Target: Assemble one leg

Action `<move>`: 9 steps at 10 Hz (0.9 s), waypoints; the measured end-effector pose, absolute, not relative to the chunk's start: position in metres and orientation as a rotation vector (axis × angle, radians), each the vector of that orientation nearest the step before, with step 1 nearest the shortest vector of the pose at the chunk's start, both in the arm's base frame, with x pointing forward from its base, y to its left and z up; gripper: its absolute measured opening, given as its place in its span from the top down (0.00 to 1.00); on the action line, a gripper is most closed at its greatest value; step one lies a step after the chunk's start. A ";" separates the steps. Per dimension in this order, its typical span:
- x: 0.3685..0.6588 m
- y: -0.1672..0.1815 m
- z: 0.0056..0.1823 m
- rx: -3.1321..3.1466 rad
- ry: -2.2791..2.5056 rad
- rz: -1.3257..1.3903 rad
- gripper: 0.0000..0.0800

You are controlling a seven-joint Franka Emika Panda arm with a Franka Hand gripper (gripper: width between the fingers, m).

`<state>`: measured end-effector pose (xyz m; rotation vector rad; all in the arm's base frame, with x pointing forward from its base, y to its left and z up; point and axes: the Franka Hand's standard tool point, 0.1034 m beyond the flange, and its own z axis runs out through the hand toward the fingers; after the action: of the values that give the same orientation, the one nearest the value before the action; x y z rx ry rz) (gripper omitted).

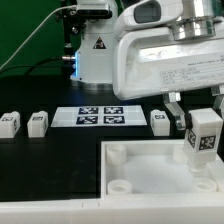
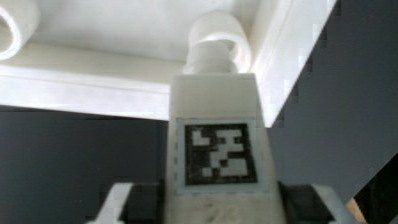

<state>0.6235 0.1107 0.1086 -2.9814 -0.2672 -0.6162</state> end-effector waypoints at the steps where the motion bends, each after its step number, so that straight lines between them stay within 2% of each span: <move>1: 0.624 0.110 0.107 -2.984 -0.270 -0.604 0.63; 5: 0.626 0.110 0.110 -2.980 -0.272 -0.622 0.63; 9: 0.626 0.113 0.102 -2.954 -0.268 -0.721 0.63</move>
Offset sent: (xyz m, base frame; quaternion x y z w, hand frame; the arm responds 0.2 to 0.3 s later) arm 0.0000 0.0000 0.0000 0.0000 0.0000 0.0000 1.0000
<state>0.6262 0.1127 0.1017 -2.9544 -0.2682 -0.7213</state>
